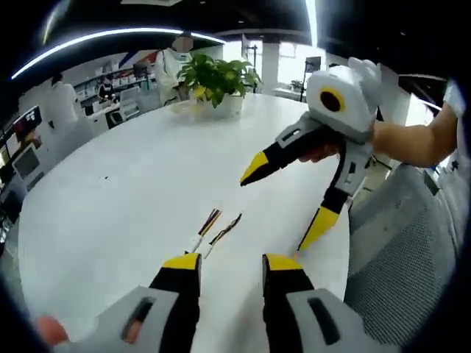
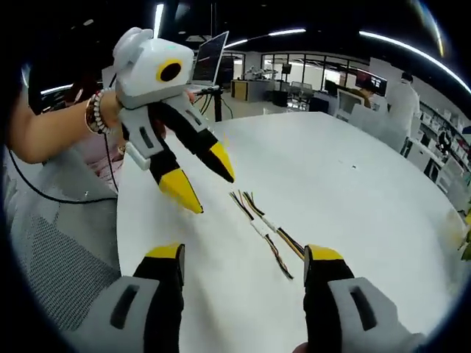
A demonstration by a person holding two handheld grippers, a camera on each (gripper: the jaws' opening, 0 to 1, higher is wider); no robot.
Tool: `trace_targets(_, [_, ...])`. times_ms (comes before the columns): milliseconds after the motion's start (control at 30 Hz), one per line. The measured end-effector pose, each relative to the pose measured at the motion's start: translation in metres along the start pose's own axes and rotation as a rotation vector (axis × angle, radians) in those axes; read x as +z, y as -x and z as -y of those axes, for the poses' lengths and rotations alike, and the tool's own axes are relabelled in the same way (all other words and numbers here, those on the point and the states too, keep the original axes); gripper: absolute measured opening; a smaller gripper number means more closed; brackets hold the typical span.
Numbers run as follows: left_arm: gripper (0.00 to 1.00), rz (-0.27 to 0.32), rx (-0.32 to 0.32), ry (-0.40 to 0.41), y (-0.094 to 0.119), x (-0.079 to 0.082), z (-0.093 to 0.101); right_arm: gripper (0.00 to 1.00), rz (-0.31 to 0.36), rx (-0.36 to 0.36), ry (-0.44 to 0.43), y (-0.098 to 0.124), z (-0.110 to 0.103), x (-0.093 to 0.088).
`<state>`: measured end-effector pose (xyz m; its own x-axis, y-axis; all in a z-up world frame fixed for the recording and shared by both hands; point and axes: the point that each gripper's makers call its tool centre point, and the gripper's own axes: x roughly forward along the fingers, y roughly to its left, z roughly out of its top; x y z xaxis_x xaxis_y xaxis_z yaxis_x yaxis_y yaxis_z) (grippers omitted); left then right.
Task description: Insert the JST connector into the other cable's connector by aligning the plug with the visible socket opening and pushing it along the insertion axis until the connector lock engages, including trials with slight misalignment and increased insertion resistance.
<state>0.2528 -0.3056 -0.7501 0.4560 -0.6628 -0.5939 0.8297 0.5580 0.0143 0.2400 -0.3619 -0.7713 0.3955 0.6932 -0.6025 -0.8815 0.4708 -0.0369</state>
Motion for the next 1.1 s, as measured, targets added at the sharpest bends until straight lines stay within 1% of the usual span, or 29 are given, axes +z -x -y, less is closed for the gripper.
trace_targets(33, [0.31, 0.019, 0.008, -0.004, 0.008, 0.005, 0.004, 0.69, -0.003, -0.017, 0.01, 0.005, -0.001, -0.001])
trace_targets(67, [0.33, 0.022, 0.012, 0.0, 0.012, 0.008, 0.006, 0.71, 0.002, -0.035, 0.017, 0.009, -0.001, 0.0])
trace_targets(100, [0.36, 0.039, 0.025, 0.0, 0.019, 0.012, 0.009, 0.73, 0.007, -0.051, 0.02, 0.015, -0.002, -0.001])
trace_targets(167, [0.43, 0.068, 0.04, 0.0, 0.029, 0.018, 0.012, 0.74, 0.02, -0.068, 0.009, 0.026, -0.004, 0.0])
trace_targets(267, [0.47, 0.123, 0.066, -0.013, 0.044, 0.024, 0.018, 0.77, 0.042, -0.103, -0.008, 0.04, -0.006, 0.001])
trace_targets(367, [0.5, 0.158, 0.104, 0.002, 0.059, 0.023, 0.025, 0.8, 0.037, -0.116, -0.024, 0.053, -0.012, -0.004])
trace_targets(467, [0.58, 0.163, 0.136, 0.026, 0.072, 0.017, 0.029, 0.83, 0.043, -0.135, -0.033, 0.066, -0.019, -0.008])
trace_targets(500, [0.59, 0.165, 0.153, 0.04, 0.076, 0.015, 0.029, 0.83, 0.045, -0.138, -0.032, 0.069, -0.021, -0.009])
trace_targets(533, [0.61, 0.182, 0.166, 0.061, 0.082, 0.013, 0.03, 0.83, 0.046, -0.139, -0.032, 0.074, -0.025, -0.01])
trace_targets(567, [0.62, 0.193, 0.167, 0.079, 0.086, 0.013, 0.032, 0.83, 0.047, -0.139, -0.032, 0.077, -0.027, -0.011])
trace_targets(600, [0.62, 0.206, 0.172, 0.101, 0.093, 0.011, 0.035, 0.83, 0.04, -0.142, -0.034, 0.08, -0.03, -0.014])
trace_targets(667, [0.62, 0.209, 0.199, 0.121, 0.104, 0.004, 0.036, 0.83, 0.032, -0.163, -0.014, 0.085, -0.033, -0.017])
trace_targets(767, [0.62, 0.201, 0.24, 0.125, 0.121, -0.006, 0.038, 0.83, 0.026, -0.18, -0.011, 0.094, -0.038, -0.022])
trace_targets(867, [0.62, 0.188, 0.253, 0.129, 0.133, -0.016, 0.043, 0.84, 0.026, -0.199, -0.008, 0.103, -0.043, -0.025])
trace_targets(933, [0.62, 0.169, 0.275, 0.144, 0.143, -0.028, 0.044, 0.84, 0.022, -0.212, -0.003, 0.109, -0.046, -0.029])
trace_targets(1033, [0.62, 0.157, 0.309, 0.184, 0.156, -0.048, 0.047, 0.84, 0.017, -0.221, -0.008, 0.116, -0.05, -0.036])
trace_targets(1100, [0.62, 0.151, 0.33, 0.211, 0.16, -0.06, 0.051, 0.84, 0.023, -0.231, -0.045, 0.12, -0.051, -0.041])
